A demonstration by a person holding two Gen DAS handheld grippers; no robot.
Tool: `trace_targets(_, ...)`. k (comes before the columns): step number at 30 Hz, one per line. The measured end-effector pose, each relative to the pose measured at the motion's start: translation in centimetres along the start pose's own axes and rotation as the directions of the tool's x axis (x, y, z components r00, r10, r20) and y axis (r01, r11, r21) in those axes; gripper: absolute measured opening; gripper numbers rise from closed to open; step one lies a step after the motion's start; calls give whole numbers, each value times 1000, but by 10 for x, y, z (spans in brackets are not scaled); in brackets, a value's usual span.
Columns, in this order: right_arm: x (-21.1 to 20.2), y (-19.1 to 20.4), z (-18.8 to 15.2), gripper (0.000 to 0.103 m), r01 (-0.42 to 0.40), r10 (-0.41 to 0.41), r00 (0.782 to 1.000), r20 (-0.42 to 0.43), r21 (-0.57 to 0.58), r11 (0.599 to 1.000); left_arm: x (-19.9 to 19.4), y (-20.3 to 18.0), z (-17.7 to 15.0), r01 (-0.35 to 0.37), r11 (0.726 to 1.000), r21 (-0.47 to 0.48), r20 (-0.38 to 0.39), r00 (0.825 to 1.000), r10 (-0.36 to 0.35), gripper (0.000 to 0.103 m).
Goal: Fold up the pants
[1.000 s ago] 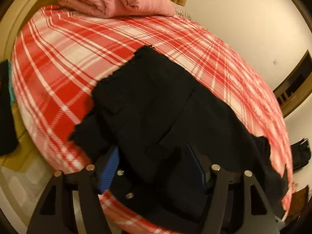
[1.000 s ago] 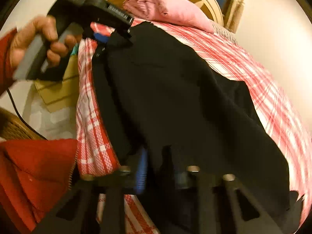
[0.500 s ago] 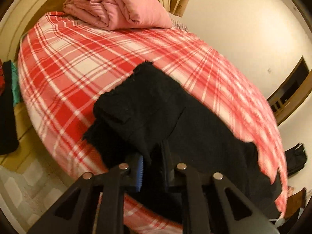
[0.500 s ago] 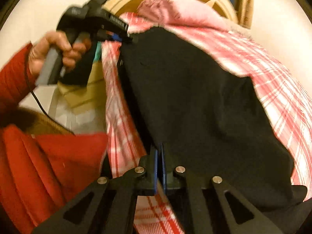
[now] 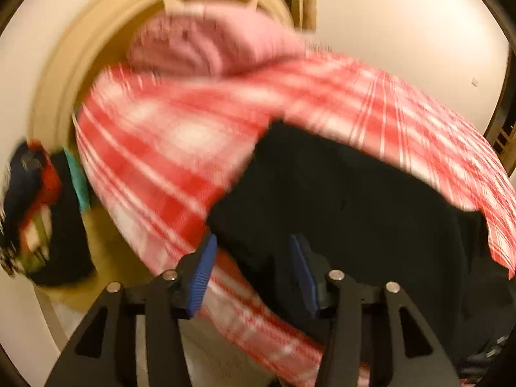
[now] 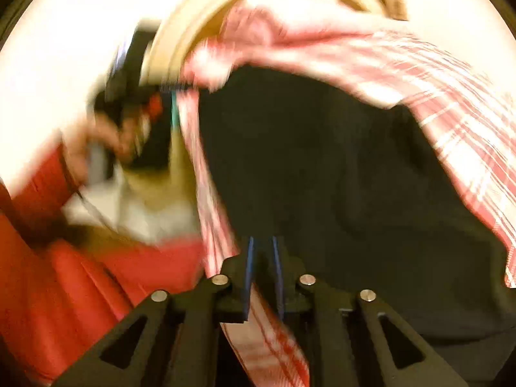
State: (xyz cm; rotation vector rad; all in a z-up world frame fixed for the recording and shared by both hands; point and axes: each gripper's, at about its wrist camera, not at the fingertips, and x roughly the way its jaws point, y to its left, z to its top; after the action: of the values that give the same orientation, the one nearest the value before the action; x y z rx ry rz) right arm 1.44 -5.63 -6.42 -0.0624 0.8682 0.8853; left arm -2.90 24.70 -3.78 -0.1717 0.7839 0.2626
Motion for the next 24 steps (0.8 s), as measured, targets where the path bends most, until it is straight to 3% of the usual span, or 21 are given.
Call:
trace_targets(1, -8, -12, 10, 73, 9, -12, 998, 56, 45, 999, -3, -5, 4, 12, 1000, 12, 27, 1000, -13, 54)
trace_targets(2, -18, -28, 21, 80, 40, -54, 989, 139, 100, 994, -4, -14, 8, 35, 999, 32, 52, 998, -37, 56)
trace_targets(4, -26, -50, 33, 82, 28, -67, 972, 224, 174, 984, 4, -43, 13, 62, 993, 100, 69, 995, -69, 57)
trace_targets(6, -19, -75, 45, 82, -7, -58, 969, 240, 260, 966, 14, -63, 12, 62, 989, 138, 68, 995, -72, 57)
trace_targets(12, 36, -102, 59, 82, -9, -25, 992, 124, 263, 965, 47, -96, -16, 57, 983, 176, -21, 998, -54, 57)
trace_targets(15, 63, -101, 58, 82, 71, -88, 994, 63, 243, 967, 41, -99, -29, 4, 979, 204, 46, 999, -14, 64)
trace_targets(18, 69, -105, 55, 82, 68, -86, 994, 66, 240, 968, 38, -101, -30, -32, 977, 209, 66, 998, 18, 72)
trace_targets(21, 70, -114, 55, 82, 27, -47, 997, 65, 277, 960, 42, -94, -28, -7, 985, 171, 55, 998, -2, 80)
trace_targets(24, 80, -112, 58, 82, -90, 98, 995, -20, 249, 964, 45, -87, -29, 13, 991, 135, 41, 999, -19, 85)
